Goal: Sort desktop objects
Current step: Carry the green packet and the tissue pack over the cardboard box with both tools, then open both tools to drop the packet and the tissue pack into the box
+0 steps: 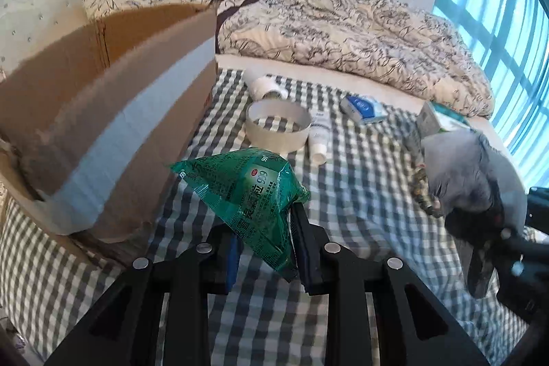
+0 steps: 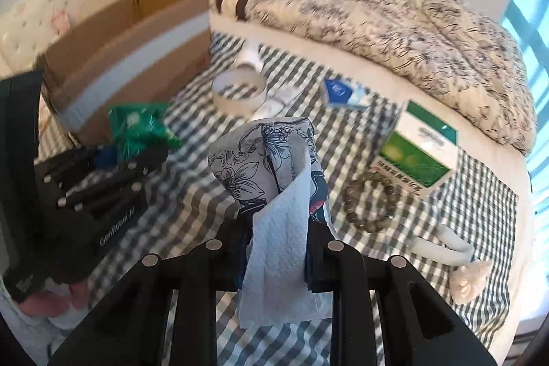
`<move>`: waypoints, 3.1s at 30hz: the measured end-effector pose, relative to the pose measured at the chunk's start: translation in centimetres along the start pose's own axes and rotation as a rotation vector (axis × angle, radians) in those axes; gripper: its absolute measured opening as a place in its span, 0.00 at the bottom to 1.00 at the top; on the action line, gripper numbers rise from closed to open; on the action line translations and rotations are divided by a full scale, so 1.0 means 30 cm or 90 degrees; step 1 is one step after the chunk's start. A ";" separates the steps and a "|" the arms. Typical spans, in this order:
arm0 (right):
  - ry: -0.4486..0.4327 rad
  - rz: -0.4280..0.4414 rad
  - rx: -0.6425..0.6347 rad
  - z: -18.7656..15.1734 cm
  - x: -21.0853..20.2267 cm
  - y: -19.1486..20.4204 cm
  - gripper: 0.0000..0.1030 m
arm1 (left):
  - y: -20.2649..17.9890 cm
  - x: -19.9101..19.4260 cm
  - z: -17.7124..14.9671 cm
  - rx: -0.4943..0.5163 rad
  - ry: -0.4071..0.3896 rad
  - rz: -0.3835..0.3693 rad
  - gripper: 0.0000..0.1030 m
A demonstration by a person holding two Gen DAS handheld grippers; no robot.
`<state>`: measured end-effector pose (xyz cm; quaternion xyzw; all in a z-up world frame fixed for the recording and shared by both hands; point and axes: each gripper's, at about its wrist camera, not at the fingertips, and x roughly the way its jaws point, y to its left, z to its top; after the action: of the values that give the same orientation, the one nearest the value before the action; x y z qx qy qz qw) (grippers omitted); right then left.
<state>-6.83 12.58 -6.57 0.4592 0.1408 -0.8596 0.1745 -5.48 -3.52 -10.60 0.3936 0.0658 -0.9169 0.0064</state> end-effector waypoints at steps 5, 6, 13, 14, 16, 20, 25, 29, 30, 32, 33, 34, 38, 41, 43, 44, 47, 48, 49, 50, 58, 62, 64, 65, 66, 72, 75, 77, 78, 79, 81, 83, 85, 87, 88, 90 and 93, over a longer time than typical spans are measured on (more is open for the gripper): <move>-0.021 0.005 0.025 0.008 -0.058 -0.009 0.23 | -0.027 -0.063 0.018 0.009 0.000 0.007 0.27; -0.021 0.006 0.026 0.009 -0.066 -0.006 0.23 | -0.030 -0.076 0.021 0.011 -0.002 0.004 0.27; -0.039 0.019 0.046 0.050 -0.131 -0.002 0.23 | -0.022 -0.156 0.069 0.016 -0.014 0.000 0.27; -0.042 0.020 0.045 0.057 -0.138 0.003 0.23 | -0.019 -0.166 0.079 0.015 -0.018 -0.001 0.27; -0.052 0.026 0.041 0.086 -0.160 0.017 0.23 | -0.012 -0.186 0.102 0.015 -0.026 -0.003 0.27; -0.070 0.047 0.036 0.145 -0.194 0.046 0.23 | 0.012 -0.227 0.157 0.018 -0.037 0.005 0.27; -0.094 0.070 0.022 0.219 -0.219 0.099 0.23 | 0.088 -0.275 0.232 -0.003 -0.055 0.024 0.27; -0.107 0.085 -0.001 0.273 -0.225 0.164 0.23 | 0.190 -0.310 0.286 -0.032 -0.070 0.050 0.27; -0.111 0.093 -0.009 0.292 -0.225 0.192 0.23 | 0.218 -0.316 0.296 -0.040 -0.073 0.058 0.27; -0.111 0.102 -0.019 0.317 -0.217 0.228 0.23 | 0.277 -0.325 0.313 -0.057 -0.079 0.076 0.27; -0.113 0.108 -0.025 0.332 -0.212 0.253 0.23 | 0.306 -0.329 0.319 -0.065 -0.080 0.084 0.27; -0.115 0.116 -0.035 0.349 -0.206 0.287 0.23 | 0.334 -0.331 0.323 -0.073 -0.081 0.092 0.27; -0.120 0.137 -0.058 0.395 -0.183 0.376 0.23 | 0.430 -0.329 0.341 -0.082 -0.089 0.128 0.27; -0.122 0.159 -0.069 0.428 -0.168 0.439 0.23 | 0.488 -0.319 0.351 -0.089 -0.090 0.142 0.27; -0.121 0.170 -0.074 0.453 -0.153 0.478 0.23 | 0.522 -0.302 0.357 -0.093 -0.084 0.143 0.27; -0.119 0.175 -0.076 0.463 -0.146 0.493 0.23 | 0.534 -0.292 0.359 -0.094 -0.080 0.144 0.27; -0.112 0.190 -0.079 0.494 -0.116 0.542 0.23 | 0.566 -0.271 0.361 -0.096 -0.069 0.143 0.27; -0.110 0.193 -0.079 0.503 -0.107 0.554 0.23 | 0.580 -0.262 0.363 -0.096 -0.066 0.143 0.27; -0.108 0.197 -0.079 0.514 -0.092 0.566 0.23 | 0.590 -0.256 0.365 -0.096 -0.064 0.143 0.27; -0.106 0.198 -0.078 0.521 -0.079 0.570 0.23 | 0.598 -0.248 0.365 -0.093 -0.064 0.142 0.27; -0.085 0.204 -0.076 0.556 0.022 0.629 0.23 | 0.656 -0.181 0.354 -0.103 -0.047 0.145 0.27; -0.078 0.205 -0.078 0.570 0.055 0.640 0.23 | 0.675 -0.156 0.343 -0.104 -0.039 0.141 0.27; -0.074 0.206 -0.080 0.575 0.071 0.647 0.23 | 0.685 -0.139 0.342 -0.111 -0.033 0.141 0.27; -0.074 0.207 -0.082 0.577 0.077 0.649 0.24 | 0.687 -0.134 0.341 -0.112 -0.032 0.139 0.27; -0.076 0.207 -0.084 0.579 0.083 0.653 0.24 | 0.687 -0.129 0.340 -0.111 -0.031 0.138 0.27; -0.074 0.190 -0.095 0.597 0.142 0.684 0.26 | 0.703 -0.070 0.335 -0.113 -0.002 0.141 0.27; -0.075 0.185 -0.097 0.607 0.162 0.691 0.26 | 0.711 -0.057 0.333 -0.114 0.003 0.146 0.28; -0.078 0.186 -0.092 0.620 0.170 0.690 0.32 | 0.713 -0.050 0.335 -0.113 0.006 0.143 0.34; -0.081 0.190 -0.089 0.627 0.171 0.689 0.33 | 0.713 -0.049 0.337 -0.114 0.006 0.137 0.41; -0.088 0.187 -0.084 0.633 0.167 0.687 0.43 | 0.708 -0.050 0.340 -0.113 0.004 0.128 0.57; -0.108 0.175 -0.074 0.636 0.147 0.679 0.62 | 0.692 -0.060 0.345 -0.104 -0.005 0.129 0.82; -0.134 0.172 -0.063 0.635 0.114 0.662 0.62 | 0.681 -0.078 0.346 -0.098 -0.020 0.137 0.88; -0.140 0.178 -0.057 0.634 0.092 0.645 0.62 | 0.685 -0.088 0.348 -0.103 -0.023 0.136 0.88; -0.145 0.172 -0.051 0.630 0.072 0.630 0.62 | 0.694 -0.095 0.348 -0.117 -0.019 0.138 0.88; -0.146 0.173 -0.049 0.627 0.062 0.621 0.62 | 0.697 -0.100 0.347 -0.124 -0.018 0.138 0.88; -0.147 0.176 -0.041 0.621 0.045 0.604 0.62 | 0.695 -0.114 0.344 -0.131 -0.017 0.138 0.88; -0.146 0.175 -0.039 0.601 0.017 0.584 0.62 | 0.668 -0.149 0.337 -0.129 -0.019 0.140 0.88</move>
<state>-12.92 -10.53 1.27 0.3678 0.0818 -0.8696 0.3192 -8.42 -24.83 -2.80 0.3820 0.1141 -0.9051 0.1475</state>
